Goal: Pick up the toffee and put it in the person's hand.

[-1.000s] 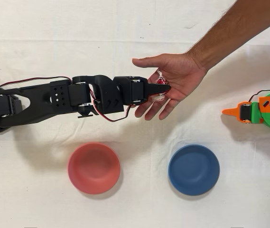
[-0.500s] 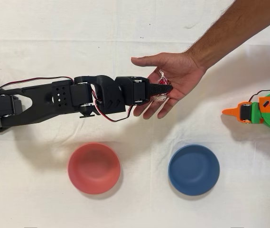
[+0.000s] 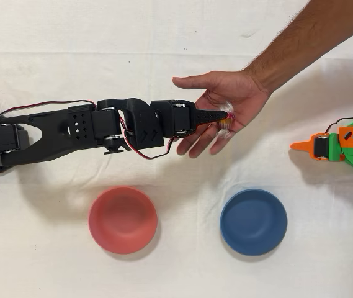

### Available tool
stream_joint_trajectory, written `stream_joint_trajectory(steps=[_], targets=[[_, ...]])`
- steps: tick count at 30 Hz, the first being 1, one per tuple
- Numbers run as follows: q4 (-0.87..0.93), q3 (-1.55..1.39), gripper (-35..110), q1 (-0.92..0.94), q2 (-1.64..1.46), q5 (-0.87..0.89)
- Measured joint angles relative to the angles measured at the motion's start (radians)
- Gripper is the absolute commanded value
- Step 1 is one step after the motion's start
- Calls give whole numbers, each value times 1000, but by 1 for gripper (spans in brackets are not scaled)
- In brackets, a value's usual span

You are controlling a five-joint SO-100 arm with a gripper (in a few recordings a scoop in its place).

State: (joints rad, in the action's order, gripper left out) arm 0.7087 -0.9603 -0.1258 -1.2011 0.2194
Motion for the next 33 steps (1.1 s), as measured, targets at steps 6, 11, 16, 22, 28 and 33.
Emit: stream_joint_trajectory(steps=[6,11,16,22,28,33], targets=[[15,-40,19,0,-26,-5],[87,-137,17,0,-121,-35],[166,-295,13,0,-296,-67],[201,-538,6,2,-551,-84],[249,-752,5,26,-778,-94],[284,-931,6,49,-965,-86]])
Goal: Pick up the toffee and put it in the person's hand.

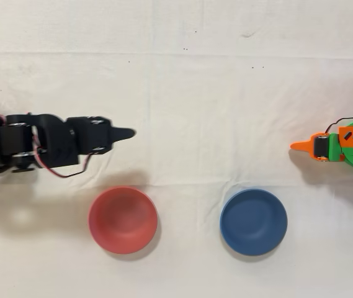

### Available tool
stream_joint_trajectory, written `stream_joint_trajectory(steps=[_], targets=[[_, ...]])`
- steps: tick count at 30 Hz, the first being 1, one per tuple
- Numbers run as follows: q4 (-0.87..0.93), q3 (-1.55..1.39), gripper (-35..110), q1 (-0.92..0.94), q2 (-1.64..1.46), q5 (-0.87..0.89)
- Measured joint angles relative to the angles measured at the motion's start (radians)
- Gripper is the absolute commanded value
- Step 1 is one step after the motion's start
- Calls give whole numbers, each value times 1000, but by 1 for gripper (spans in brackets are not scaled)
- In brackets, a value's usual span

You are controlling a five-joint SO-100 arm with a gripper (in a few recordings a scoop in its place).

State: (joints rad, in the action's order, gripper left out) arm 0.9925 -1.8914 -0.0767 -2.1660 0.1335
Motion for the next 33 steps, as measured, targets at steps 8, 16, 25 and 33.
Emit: stream_joint_trajectory(steps=[8,16,25,33], targets=[[-12,-376,8,58,-382,18],[55,-623,8,94,-664,-34],[103,-755,5,109,-873,-29],[153,-850,6,109,-1017,-23]])
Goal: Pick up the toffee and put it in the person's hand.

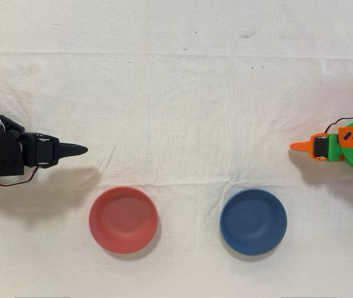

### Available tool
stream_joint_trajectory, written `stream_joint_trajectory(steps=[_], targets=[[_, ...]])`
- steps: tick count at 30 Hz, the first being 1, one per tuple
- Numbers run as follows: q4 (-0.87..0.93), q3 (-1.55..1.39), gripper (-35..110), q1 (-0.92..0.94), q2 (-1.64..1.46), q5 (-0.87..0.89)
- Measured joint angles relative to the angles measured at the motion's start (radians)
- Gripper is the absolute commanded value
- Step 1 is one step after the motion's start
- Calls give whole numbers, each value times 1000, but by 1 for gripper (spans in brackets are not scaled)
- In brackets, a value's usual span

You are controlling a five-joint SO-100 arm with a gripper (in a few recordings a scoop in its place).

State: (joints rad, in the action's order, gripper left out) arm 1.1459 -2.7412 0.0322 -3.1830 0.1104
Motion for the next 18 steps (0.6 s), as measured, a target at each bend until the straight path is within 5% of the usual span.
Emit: stream_joint_trajectory(steps=[18], targets=[[21,-123,5,-11,-109,6]])
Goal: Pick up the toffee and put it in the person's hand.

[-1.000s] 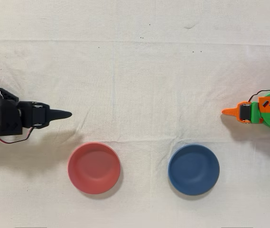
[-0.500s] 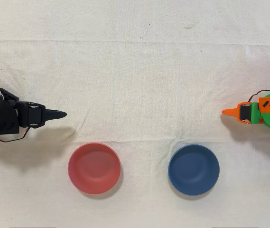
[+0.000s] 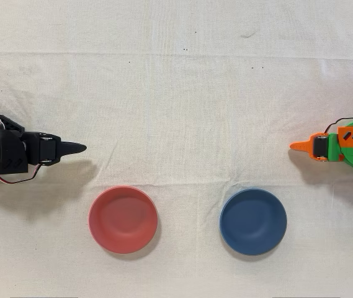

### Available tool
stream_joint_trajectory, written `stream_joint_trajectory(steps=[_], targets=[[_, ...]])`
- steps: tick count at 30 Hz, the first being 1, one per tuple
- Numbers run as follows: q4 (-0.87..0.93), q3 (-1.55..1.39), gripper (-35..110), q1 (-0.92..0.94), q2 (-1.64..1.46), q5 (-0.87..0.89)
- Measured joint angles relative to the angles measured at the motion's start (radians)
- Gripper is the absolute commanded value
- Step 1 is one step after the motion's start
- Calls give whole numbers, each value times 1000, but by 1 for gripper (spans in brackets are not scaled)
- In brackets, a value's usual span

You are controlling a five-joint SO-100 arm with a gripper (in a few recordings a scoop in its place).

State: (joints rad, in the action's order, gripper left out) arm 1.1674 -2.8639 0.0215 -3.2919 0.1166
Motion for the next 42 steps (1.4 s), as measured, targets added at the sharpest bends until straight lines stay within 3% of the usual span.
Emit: stream_joint_trajectory(steps=[42], targets=[[-31,-216,2,0,-8,17]])
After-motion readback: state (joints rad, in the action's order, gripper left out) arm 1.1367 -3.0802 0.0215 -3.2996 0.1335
